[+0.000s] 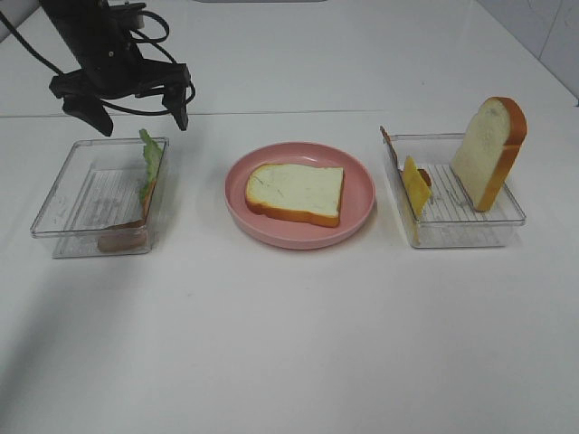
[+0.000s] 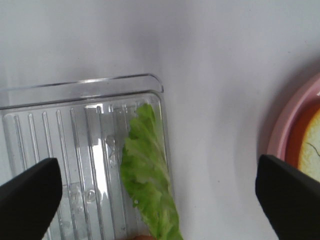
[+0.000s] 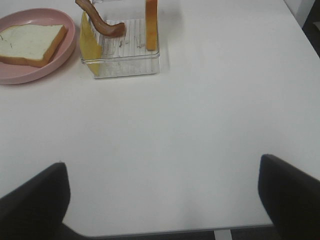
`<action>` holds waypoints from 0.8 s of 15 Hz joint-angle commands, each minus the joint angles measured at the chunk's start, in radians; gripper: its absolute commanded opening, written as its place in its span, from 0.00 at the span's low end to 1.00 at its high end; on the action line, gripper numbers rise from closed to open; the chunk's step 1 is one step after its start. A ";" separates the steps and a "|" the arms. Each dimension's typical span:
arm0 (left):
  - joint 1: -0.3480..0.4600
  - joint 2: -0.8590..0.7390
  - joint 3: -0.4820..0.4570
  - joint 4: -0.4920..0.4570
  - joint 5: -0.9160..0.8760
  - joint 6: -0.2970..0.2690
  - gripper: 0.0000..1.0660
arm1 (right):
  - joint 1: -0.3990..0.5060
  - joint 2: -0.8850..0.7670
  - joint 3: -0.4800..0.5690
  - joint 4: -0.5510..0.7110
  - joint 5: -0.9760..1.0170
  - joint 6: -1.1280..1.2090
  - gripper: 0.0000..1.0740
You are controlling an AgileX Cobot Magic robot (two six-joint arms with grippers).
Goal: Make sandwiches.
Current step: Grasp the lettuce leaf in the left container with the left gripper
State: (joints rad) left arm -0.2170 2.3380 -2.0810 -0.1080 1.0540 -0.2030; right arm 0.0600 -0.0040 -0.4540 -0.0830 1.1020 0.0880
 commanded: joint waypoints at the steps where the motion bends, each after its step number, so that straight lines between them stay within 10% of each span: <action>1: -0.001 0.033 0.007 -0.010 -0.041 -0.020 0.94 | -0.003 -0.024 0.003 -0.002 -0.003 -0.006 0.92; 9: -0.001 0.072 0.006 -0.044 -0.023 -0.050 0.80 | -0.003 -0.024 0.003 -0.002 -0.003 -0.006 0.92; 12: -0.001 0.072 0.006 -0.028 -0.012 -0.131 0.44 | -0.003 -0.024 0.003 -0.002 -0.003 -0.006 0.92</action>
State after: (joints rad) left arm -0.2170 2.4120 -2.0810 -0.1370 1.0290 -0.3170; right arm 0.0600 -0.0040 -0.4540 -0.0830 1.1020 0.0880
